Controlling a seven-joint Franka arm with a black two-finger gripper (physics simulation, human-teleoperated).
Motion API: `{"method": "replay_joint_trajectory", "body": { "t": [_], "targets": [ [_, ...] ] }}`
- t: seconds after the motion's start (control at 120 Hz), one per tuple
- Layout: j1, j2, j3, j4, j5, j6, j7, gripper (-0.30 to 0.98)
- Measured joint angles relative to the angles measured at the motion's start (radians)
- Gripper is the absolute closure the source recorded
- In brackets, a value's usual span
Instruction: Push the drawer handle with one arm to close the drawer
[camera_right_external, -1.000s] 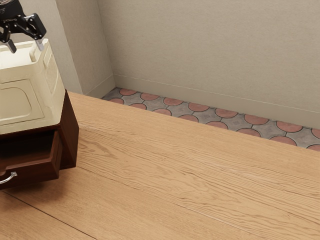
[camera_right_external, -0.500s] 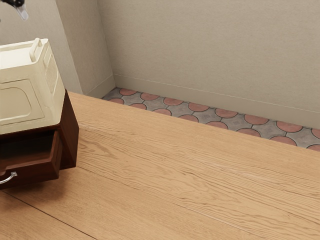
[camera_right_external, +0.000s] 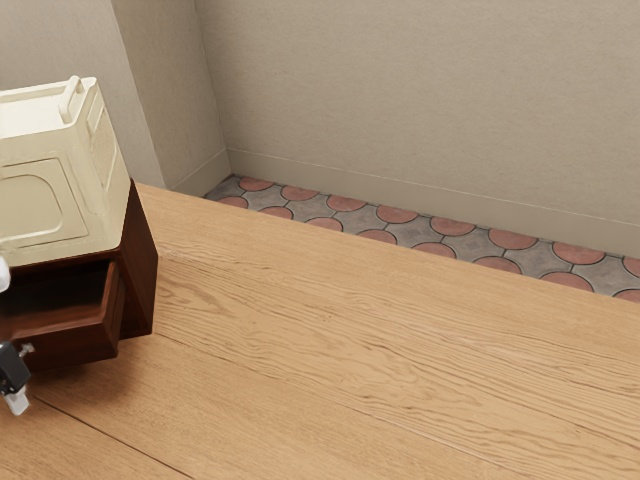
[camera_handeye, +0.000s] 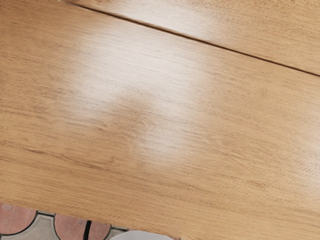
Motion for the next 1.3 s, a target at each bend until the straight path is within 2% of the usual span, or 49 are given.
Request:
{"method": "replay_joint_trajectory", "body": {
  "t": [0.092,0.167,0.3,0.433,0.692,0.867,0.958,1.1,1.3],
  "targets": [
    [0.071,0.077,0.072,-0.014,0.075,0.104,0.057,0.02],
    [0.102,0.201,0.146,-0.014,0.130,0.201,0.103,0.02],
    [0.102,0.305,0.177,-0.015,0.176,0.329,0.165,0.02],
    [0.108,0.343,0.181,-0.012,0.184,0.405,0.189,0.02],
    [0.113,0.352,0.188,-0.012,0.135,0.453,0.067,0.04],
    [0.110,0.362,0.191,-0.011,0.128,0.463,-0.006,0.43],
    [0.104,0.382,0.202,-0.003,0.131,0.469,-0.035,0.58],
    [0.101,0.410,0.217,0.010,0.139,0.477,-0.075,0.70],
    [0.098,0.463,0.239,0.032,0.147,0.501,-0.118,0.76]
  ]
}}
